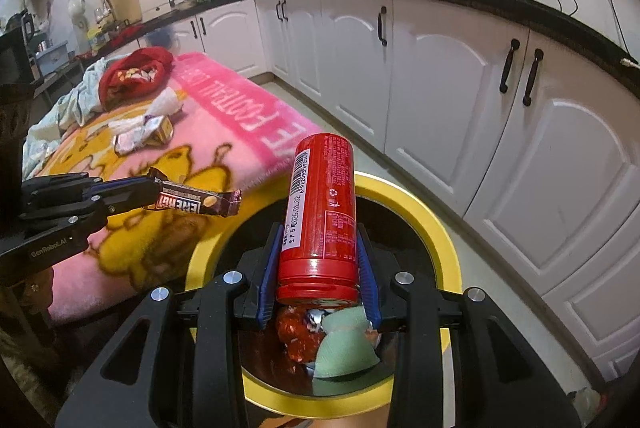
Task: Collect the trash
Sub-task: 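Carry the chocolate bar and red can over the yellow bin and open both tools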
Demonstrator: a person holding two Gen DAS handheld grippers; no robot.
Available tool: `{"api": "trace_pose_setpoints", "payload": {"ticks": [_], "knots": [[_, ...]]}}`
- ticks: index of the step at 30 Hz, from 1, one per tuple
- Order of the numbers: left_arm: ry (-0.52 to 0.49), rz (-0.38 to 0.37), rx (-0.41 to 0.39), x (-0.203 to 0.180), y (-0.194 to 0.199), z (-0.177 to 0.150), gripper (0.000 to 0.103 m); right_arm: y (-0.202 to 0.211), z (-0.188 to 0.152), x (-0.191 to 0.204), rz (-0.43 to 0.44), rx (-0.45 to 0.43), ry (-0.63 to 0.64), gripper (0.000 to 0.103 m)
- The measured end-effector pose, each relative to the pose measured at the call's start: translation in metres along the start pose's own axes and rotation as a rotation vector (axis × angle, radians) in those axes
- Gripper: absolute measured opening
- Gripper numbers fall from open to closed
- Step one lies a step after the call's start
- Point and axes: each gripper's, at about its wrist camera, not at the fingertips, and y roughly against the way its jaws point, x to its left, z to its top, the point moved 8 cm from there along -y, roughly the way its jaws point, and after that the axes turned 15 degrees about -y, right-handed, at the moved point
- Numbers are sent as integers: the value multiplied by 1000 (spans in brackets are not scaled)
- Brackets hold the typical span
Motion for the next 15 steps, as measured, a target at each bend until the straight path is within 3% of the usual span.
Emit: {"api": "trace_pose_setpoints", "payload": {"ticks": [13, 14, 15], "knots": [[-18, -44, 53, -19, -33, -9, 6, -18, -14, -26, -12, 57, -50, 34], [-17, -41, 53, -20, -34, -10, 11, -19, -14, -28, -20, 56, -54, 40], [-14, -37, 55, -19, -35, -11, 26, -20, -15, -30, -26, 57, -60, 45]]}}
